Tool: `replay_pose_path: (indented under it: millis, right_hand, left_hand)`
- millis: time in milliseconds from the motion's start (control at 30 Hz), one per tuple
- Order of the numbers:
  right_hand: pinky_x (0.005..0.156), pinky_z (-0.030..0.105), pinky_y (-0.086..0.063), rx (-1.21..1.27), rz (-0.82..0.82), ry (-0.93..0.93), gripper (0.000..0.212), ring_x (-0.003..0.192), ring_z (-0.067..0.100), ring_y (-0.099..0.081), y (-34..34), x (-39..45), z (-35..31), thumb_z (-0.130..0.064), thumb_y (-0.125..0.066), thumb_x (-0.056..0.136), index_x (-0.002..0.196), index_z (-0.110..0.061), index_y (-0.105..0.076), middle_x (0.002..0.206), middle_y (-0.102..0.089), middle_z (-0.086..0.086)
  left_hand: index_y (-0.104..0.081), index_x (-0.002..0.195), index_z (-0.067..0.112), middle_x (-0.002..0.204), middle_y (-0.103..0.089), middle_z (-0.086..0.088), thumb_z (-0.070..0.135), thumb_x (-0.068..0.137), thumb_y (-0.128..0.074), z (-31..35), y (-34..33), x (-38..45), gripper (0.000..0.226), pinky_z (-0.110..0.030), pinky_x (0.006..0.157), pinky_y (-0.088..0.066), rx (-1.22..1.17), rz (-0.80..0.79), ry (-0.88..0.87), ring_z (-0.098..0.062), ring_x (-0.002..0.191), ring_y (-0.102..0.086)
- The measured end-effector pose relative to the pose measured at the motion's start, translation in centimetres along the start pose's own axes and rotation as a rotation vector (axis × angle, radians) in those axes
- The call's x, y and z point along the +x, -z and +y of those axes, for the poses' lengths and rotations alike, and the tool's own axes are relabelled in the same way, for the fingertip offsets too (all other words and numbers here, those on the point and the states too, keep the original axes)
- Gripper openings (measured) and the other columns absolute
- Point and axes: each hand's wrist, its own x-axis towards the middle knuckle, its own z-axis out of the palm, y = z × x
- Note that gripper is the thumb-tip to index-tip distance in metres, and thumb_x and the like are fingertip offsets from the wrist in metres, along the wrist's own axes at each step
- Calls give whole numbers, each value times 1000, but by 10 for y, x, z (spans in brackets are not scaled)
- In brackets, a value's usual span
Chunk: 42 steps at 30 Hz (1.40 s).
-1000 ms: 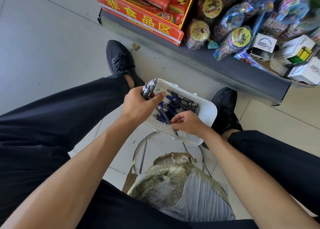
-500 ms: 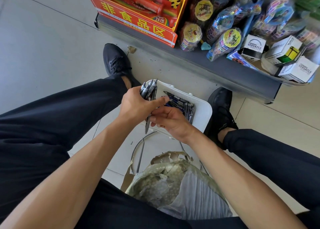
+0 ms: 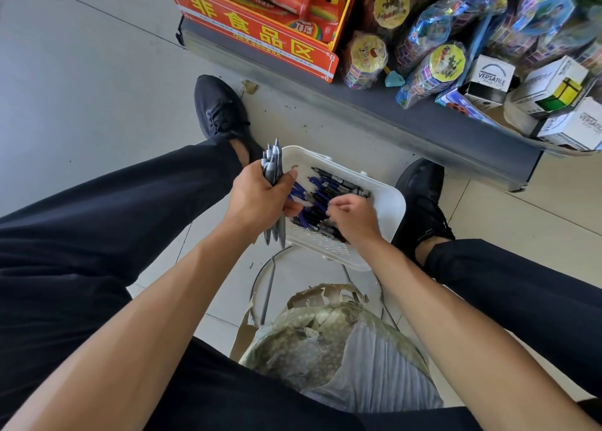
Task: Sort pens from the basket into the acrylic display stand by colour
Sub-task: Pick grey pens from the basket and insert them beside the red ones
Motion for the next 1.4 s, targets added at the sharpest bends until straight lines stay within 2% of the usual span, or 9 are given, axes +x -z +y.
replay_pose_path:
  millis: [100,233,400,600,833,1000,1100,1233,1400]
  right_hand:
    - [80,25,-45,-193,120,-148,20,93,20,-62,5,20,26,-9,-58,91,106,-15,-70,93,-67,-2]
    - [76,30,-51,-315,147,-214,23,98,34,-67,-5,37,43,-10,-64,87,108,-4,-70,98,-71,11]
    - [96,38,-52,-461,201,-247,50,120,36,-59,-20,40,35,-13,-74,89,132,5,-57,136,-54,22]
    - [90,37,-52,-505,175,-237,35,115,37,-63,-13,45,29,-9,-69,91,122,6,-60,123,-65,21]
    - [85,42,-61,-210,174,-278,23,92,34,-73,-4,60,45,-11,-74,84,104,-2,-67,96,-75,18]
    - [109,40,-45,-312,256,-154,58,119,36,-57,-13,50,45,-7,-71,87,142,-8,-50,142,-46,16]
    - [109,44,-46,-391,279,-196,75,123,39,-56,-21,47,47,-7,-75,85,149,-12,-38,153,-29,12]
    - [97,45,-51,-445,244,-213,56,121,40,-58,-15,55,38,-8,-71,88,139,-5,-49,142,-49,16]
    - [70,26,-45,-421,117,-255,21,89,30,-68,-5,63,34,-17,-75,86,105,-6,-72,91,-69,7]
  left_hand:
    - [-59,109,12,92,-73,-12,24,100,-63,-1,-2,2,16,-22,55,-59,24,-10,-5,-16,61,-74]
    - [-59,112,6,86,-73,-11,26,100,-62,-1,-2,4,23,-22,54,-58,57,-17,-9,-15,57,-73]
    - [-60,109,5,84,-72,-8,26,100,-63,-3,-2,6,23,-23,55,-59,78,-33,6,-12,54,-71]
    - [-60,103,8,80,-70,-5,25,100,-63,-4,0,6,18,-23,55,-58,72,-45,7,-12,53,-69]
    - [-60,106,7,80,-70,-5,26,100,-63,-6,1,6,21,-26,57,-61,86,-46,4,-11,53,-69]
    - [-61,107,5,80,-70,-5,25,100,-62,-5,1,6,21,-24,56,-60,80,-40,7,-10,52,-68]
    - [-60,106,5,79,-69,-5,25,100,-62,-5,0,6,21,-25,56,-61,84,-39,6,-9,51,-68]
    - [-60,104,6,80,-70,-7,26,100,-62,-5,0,7,20,-22,54,-59,95,-38,9,-9,51,-67]
    - [-60,104,7,81,-69,-7,26,100,-62,-5,0,7,19,-19,53,-57,98,-39,13,-7,49,-66]
